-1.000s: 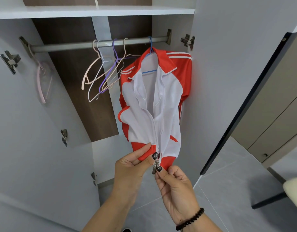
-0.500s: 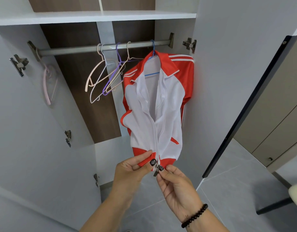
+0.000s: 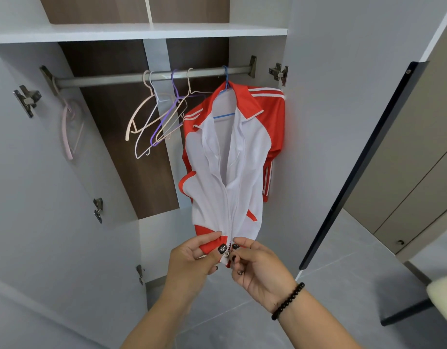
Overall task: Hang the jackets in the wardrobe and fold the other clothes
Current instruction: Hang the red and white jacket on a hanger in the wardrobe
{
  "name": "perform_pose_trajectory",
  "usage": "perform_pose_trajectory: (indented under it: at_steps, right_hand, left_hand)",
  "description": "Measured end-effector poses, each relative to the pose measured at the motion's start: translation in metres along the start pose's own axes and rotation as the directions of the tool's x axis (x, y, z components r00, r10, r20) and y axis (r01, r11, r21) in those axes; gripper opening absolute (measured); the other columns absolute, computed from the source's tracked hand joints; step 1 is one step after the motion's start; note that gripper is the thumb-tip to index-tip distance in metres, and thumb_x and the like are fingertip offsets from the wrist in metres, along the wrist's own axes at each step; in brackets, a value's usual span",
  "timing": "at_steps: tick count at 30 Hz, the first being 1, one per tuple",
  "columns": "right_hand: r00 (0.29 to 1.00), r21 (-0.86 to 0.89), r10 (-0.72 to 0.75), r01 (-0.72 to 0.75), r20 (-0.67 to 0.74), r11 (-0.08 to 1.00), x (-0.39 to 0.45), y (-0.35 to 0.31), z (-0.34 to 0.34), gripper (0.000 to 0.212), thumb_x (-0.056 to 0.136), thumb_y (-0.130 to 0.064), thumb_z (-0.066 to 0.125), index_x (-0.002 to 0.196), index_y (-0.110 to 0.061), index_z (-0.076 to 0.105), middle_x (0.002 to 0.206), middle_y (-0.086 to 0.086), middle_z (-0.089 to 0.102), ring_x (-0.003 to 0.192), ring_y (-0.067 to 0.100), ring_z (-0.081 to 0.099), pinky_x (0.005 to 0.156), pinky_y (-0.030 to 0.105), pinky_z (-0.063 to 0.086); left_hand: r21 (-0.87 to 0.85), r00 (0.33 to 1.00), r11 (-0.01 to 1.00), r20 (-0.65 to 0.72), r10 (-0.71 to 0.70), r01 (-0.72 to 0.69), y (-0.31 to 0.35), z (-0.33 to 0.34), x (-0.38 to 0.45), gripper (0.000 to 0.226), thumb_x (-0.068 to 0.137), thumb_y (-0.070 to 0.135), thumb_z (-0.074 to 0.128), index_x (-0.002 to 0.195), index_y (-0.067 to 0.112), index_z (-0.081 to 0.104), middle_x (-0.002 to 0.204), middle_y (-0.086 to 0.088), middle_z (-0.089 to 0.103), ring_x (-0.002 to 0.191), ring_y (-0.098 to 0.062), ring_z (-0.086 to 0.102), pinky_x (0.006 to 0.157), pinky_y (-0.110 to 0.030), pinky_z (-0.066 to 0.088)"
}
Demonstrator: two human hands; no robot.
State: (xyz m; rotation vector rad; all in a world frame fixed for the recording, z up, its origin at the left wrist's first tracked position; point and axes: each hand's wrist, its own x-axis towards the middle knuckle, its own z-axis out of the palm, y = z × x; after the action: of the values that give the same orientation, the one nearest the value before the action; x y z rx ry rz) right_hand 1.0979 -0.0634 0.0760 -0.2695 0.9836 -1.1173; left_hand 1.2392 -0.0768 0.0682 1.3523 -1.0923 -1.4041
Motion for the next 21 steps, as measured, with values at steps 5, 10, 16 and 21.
perform_pose_trajectory:
  at_steps: [5, 10, 16, 21]
  right_hand:
    - [1.0, 0.042, 0.03, -0.03, 0.0, 0.999, 0.015, -0.016, 0.004, 0.019, 0.091, 0.012, 0.044, 0.093, -0.002, 0.056, 0.063, 0.013, 0.057, 0.042, 0.012, 0.05, 0.039, 0.019, 0.043]
    - [1.0, 0.02, -0.006, 0.007, -0.03, 1.0, 0.034, -0.049, 0.016, 0.019, 0.091, 0.011, 0.042, 0.091, -0.005, 0.054, 0.064, 0.011, 0.055, 0.044, 0.012, 0.046, 0.04, 0.018, 0.044]
    - [0.997, -0.042, -0.064, 0.062, -0.038, 0.997, 0.069, -0.088, 0.034, 0.022, 0.091, 0.012, 0.04, 0.088, -0.006, 0.052, 0.06, 0.009, 0.05, 0.04, 0.011, 0.045, 0.038, 0.017, 0.041]
    - [0.994, -0.138, -0.091, 0.083, -0.058, 0.987, 0.107, -0.116, 0.047, 0.022, 0.091, 0.011, 0.04, 0.088, -0.007, 0.053, 0.061, 0.008, 0.049, 0.045, 0.012, 0.042, 0.039, 0.017, 0.041]
  left_hand:
    - [0.025, 0.999, 1.0, -0.046, -0.017, 0.018, 0.0, 0.001, 0.004, 0.03, 0.081, 0.006, 0.074, 0.104, 0.026, 0.074, 0.098, 0.004, 0.076, 0.081, -0.013, 0.071, 0.058, -0.015, 0.05]
    - [0.019, 0.996, 0.998, -0.075, -0.054, 0.055, 0.003, -0.007, 0.01, 0.027, 0.08, 0.006, 0.075, 0.102, 0.022, 0.074, 0.096, 0.001, 0.076, 0.069, -0.01, 0.067, 0.052, -0.015, 0.048]
    - [0.021, 0.988, 0.994, -0.115, -0.105, 0.108, 0.004, -0.018, 0.032, 0.023, 0.078, 0.008, 0.079, 0.094, 0.023, 0.074, 0.085, 0.006, 0.076, 0.056, -0.004, 0.066, 0.051, -0.016, 0.049]
    - [0.025, 0.977, 0.987, -0.152, -0.152, 0.158, 0.001, -0.024, 0.062, 0.024, 0.075, 0.011, 0.081, 0.094, 0.025, 0.074, 0.085, 0.01, 0.075, 0.068, -0.009, 0.07, 0.05, -0.014, 0.048]
